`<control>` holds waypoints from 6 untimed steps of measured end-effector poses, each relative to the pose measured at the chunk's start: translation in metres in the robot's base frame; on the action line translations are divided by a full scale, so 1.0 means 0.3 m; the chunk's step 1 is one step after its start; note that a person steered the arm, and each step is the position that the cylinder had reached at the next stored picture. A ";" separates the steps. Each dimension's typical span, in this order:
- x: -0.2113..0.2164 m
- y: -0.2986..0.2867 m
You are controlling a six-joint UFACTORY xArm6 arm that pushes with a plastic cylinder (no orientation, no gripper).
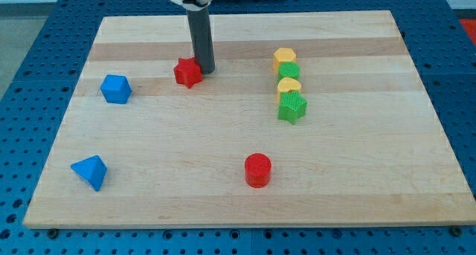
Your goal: Move your arm towards the red circle
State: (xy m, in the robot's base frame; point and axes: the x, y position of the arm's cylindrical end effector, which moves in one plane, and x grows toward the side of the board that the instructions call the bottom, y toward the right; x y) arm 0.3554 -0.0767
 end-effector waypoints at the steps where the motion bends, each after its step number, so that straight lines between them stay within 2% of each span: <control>1: 0.123 0.007; 3: 0.405 0.055; 4: 0.514 0.145; 6: 0.550 0.415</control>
